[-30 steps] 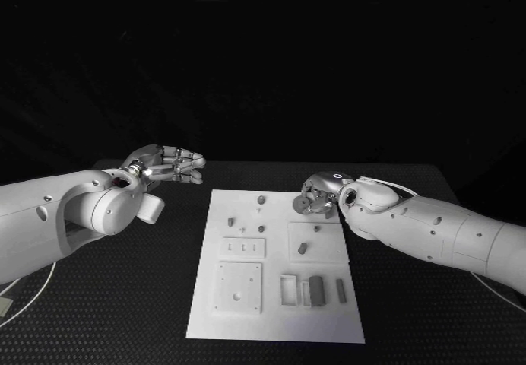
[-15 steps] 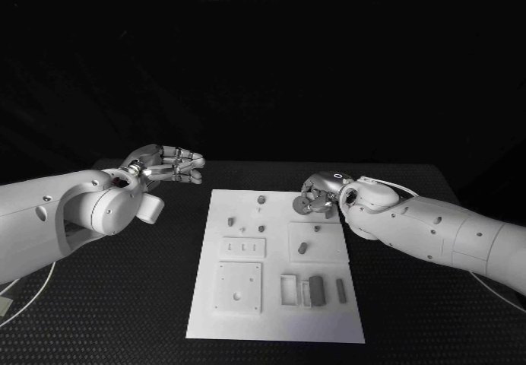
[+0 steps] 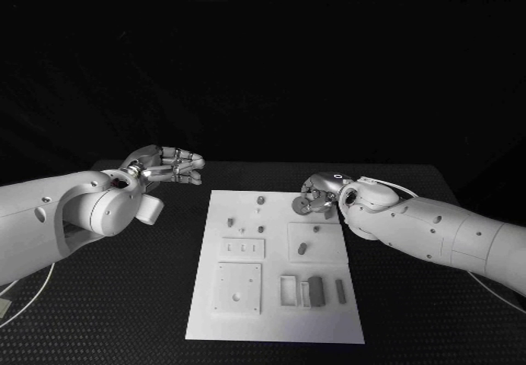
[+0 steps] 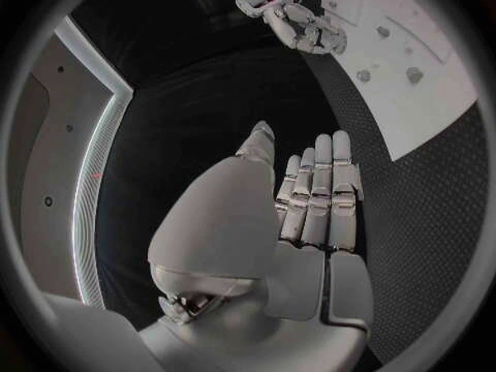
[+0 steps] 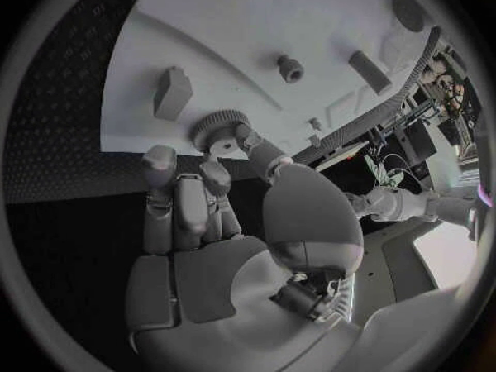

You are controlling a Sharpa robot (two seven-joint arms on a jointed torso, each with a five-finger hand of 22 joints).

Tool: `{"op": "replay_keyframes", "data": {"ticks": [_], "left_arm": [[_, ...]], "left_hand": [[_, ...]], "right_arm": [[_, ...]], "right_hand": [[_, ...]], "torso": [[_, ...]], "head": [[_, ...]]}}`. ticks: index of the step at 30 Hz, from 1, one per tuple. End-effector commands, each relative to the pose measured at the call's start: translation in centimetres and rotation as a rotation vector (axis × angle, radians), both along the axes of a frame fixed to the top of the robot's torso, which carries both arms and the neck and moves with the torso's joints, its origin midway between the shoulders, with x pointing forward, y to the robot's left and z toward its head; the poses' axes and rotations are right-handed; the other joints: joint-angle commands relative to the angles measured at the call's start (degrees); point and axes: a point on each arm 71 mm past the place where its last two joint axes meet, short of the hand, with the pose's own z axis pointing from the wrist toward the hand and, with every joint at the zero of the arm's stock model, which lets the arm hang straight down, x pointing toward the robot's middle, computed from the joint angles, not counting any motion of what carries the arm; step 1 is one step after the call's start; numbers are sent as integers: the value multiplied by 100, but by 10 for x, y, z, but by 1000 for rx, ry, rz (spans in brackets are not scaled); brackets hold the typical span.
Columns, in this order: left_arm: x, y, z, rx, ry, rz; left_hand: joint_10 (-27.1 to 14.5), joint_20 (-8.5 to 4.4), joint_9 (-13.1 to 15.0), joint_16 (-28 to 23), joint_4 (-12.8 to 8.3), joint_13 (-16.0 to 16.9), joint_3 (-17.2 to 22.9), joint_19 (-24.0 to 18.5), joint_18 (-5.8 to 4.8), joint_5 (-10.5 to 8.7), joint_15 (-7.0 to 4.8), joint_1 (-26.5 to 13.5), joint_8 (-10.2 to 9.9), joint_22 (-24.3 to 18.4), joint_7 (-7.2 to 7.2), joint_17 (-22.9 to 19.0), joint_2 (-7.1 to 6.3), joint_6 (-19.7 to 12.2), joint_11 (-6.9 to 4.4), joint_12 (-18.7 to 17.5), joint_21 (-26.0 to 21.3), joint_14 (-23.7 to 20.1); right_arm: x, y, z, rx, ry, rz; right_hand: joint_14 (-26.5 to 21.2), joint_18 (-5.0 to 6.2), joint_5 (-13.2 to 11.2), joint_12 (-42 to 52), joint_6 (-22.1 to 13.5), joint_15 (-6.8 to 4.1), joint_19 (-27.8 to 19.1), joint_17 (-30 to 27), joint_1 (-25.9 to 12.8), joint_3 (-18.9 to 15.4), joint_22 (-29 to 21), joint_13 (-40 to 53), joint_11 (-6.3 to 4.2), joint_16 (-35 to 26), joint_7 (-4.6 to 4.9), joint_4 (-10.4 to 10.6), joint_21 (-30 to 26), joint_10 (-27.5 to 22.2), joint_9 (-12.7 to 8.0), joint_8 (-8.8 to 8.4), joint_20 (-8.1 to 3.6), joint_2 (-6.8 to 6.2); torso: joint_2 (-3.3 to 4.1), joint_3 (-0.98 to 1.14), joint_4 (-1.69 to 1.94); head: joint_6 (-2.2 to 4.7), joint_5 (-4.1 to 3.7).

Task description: Assemble the parts on the task board

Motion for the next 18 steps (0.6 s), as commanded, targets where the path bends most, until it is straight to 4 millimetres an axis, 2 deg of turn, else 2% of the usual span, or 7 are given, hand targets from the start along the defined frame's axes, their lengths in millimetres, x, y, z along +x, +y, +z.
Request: {"op": "replay_keyframes", "data": {"ticks": [1,8,12,18], "left_arm": [[-1,-2,1,-3,-5,-17],[-1,-2,1,-2,-5,-16],[-1,-2,1,-2,-6,-15],[-1,-2,1,-3,-5,-16]], "left_hand": [[-33,-9,-10,-33,-12,-7,-30,33,57,3,14,15,-37,-5,-3,6,-31,11,-26,-26,-25,17],[-33,-9,-10,-33,-12,-7,-30,33,57,3,14,15,-37,-4,-3,6,-32,11,-26,-27,-25,17],[-33,-9,-10,-33,-12,-7,-30,33,57,3,14,15,-37,-4,-3,6,-32,11,-26,-27,-25,17],[-33,-9,-10,-33,-12,-7,-30,33,57,3,14,15,-37,-4,-3,6,-32,11,-26,-27,-25,17]], "right_arm": [[-5,0,-15,-53,67,17],[-5,3,-11,-87,-7,39],[-6,6,-8,-97,-62,53],[-9,9,-7,-101,-96,64]], "right_hand": [[-3,625,-34,10,150,-37,-38,-14,2,2,103,-12,-26,-24,111,-41,39,-5,1,-40,5,31],[2,625,-33,38,178,-45,-52,-2,204,32,109,-19,-35,-22,101,-69,54,8,6,-43,-8,38],[1,625,-34,80,202,-47,-71,4,473,2,113,-15,-39,-19,97,-78,76,31,13,-47,-13,-38],[14,625,-34,108,237,-52,-68,29,508,-45,111,-8,-45,-12,90,-71,87,59,20,-37,-6,-93]], "torso": [[1,1,-3],[0,4,-1],[-1,4,-3],[-2,-1,5]], "head": [[2,-7],[-3,-11],[4,-16],[-8,-13]]}}
